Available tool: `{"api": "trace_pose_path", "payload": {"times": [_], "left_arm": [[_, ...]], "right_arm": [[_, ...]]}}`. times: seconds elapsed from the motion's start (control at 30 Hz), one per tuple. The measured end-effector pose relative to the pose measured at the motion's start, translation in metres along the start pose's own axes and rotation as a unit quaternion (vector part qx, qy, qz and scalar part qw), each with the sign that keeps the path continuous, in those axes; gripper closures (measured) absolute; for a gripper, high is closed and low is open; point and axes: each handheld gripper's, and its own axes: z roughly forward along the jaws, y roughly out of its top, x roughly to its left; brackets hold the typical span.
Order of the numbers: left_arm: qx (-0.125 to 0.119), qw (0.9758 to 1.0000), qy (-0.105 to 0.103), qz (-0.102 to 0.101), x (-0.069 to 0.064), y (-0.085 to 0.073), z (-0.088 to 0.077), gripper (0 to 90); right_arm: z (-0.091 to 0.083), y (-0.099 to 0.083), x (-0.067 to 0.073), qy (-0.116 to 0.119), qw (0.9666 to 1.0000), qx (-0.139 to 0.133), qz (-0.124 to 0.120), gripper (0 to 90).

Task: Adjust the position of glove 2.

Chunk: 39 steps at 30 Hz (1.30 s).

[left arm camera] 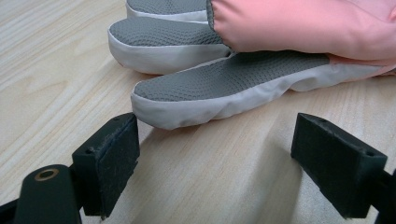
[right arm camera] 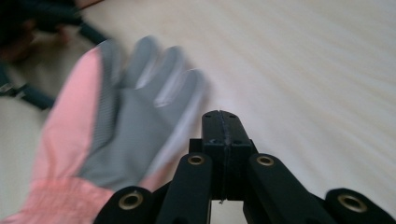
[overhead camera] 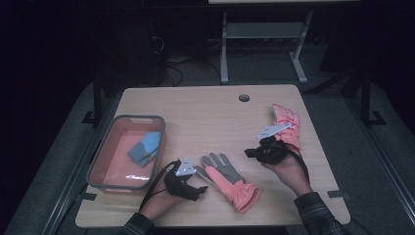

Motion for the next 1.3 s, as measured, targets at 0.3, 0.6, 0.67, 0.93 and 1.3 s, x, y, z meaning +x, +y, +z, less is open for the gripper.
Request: {"api": "trace_pose_path", "payload": {"times": [0.3,0.6,0.67,0.93,1.3], "left_arm": [[0.001,1.0,-0.001,0.0,0.0,0.0,0.0,14.6],[0.001,1.0,-0.001,0.0,0.0,0.0,0.0,14.6],[0.001,1.0,0.0,0.0,0.0,0.0,0.0,14.6],[0.001,1.0,-0.001,0.0,0.0,0.0,0.0,14.6],[0.001,1.0,-0.001,0.0,0.0,0.0,0.0,14.6]], "right_arm": [[-0.02,-0.007,-0.048,-0.068,0.9956,-0.024,0.06,89.9],[-0.03,-0.01,-0.086,-0.112,0.9882,-0.039,0.097,89.9],[-0.03,-0.01,-0.095,-0.128,0.9854,-0.044,0.104,89.9],[-0.029,-0.013,-0.122,-0.171,0.9766,-0.041,0.124,89.9],[-0.015,-0.028,-0.149,-0.186,0.9703,-0.009,0.154,89.9]]}}
